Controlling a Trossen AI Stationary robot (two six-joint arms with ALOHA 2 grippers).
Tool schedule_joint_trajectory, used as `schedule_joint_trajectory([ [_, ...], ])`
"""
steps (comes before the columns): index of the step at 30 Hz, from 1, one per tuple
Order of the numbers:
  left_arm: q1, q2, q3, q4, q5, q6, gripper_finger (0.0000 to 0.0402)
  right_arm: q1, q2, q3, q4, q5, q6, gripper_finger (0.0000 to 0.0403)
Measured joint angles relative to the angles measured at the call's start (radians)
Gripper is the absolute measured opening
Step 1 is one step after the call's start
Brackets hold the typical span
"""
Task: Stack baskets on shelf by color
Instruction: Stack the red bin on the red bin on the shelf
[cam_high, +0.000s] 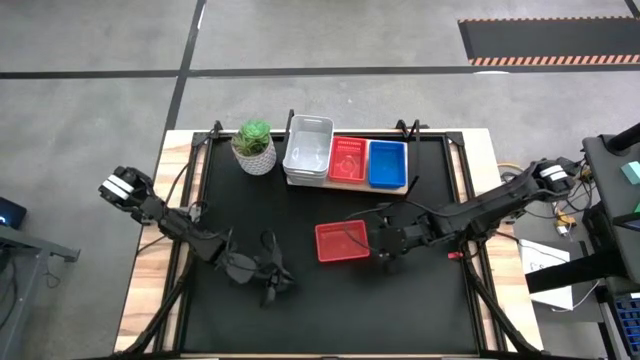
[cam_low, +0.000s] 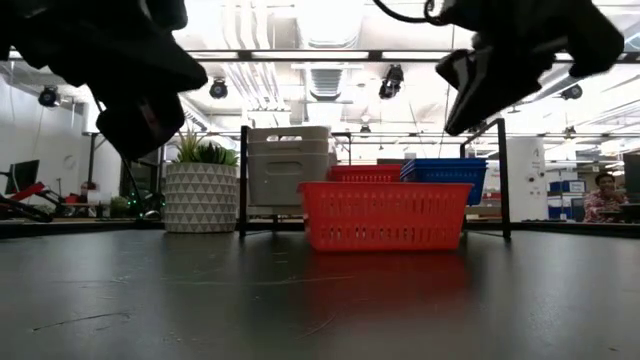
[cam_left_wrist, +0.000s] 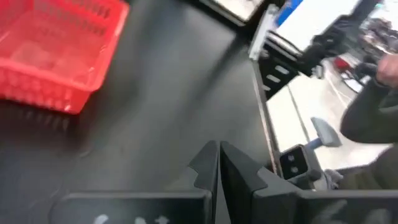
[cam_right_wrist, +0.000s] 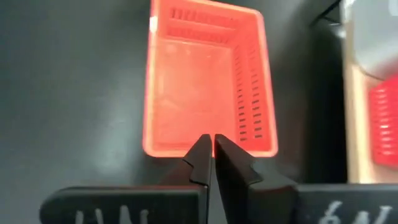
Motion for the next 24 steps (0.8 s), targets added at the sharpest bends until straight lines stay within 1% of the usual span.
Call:
schedule_joint_trajectory([
  [3, -0.001, 0.009, 0.028, -0.04, -0.065, -0.04, 0.0, -0.002, -0.05, -0.079, 0.059, 0.048, -0.037, 0.0009],
  [6, -0.001, 0.053, 0.051, -0.038, -0.137, -0.018, 0.0, -0.003, -0.089, -0.128, 0.074, 0.081, -0.07, 0.0009],
  [9, 0.0, 0.107, 0.07, -0.04, -0.146, 0.039, 0.0, -0.004, -0.125, -0.137, 0.076, 0.096, -0.072, 0.0009],
  [11, 0.01, 0.137, 0.08, -0.04, -0.151, 0.044, 0.0, -0.004, -0.139, -0.138, 0.08, 0.096, -0.072, 0.0009],
  [17, 0.037, 0.228, 0.089, -0.04, -0.167, 0.037, 0.0, -0.014, -0.13, -0.158, 0.078, 0.096, -0.057, 0.0009],
  [21, 0.068, 0.262, 0.089, -0.031, -0.208, 0.037, 0.0, -0.028, -0.1, -0.185, 0.083, 0.096, 0.005, 0.0008],
  [24, 0.099, 0.278, 0.091, -0.021, -0.22, 0.048, 0.0, -0.031, -0.069, -0.208, 0.095, 0.096, 0.064, 0.0008],
])
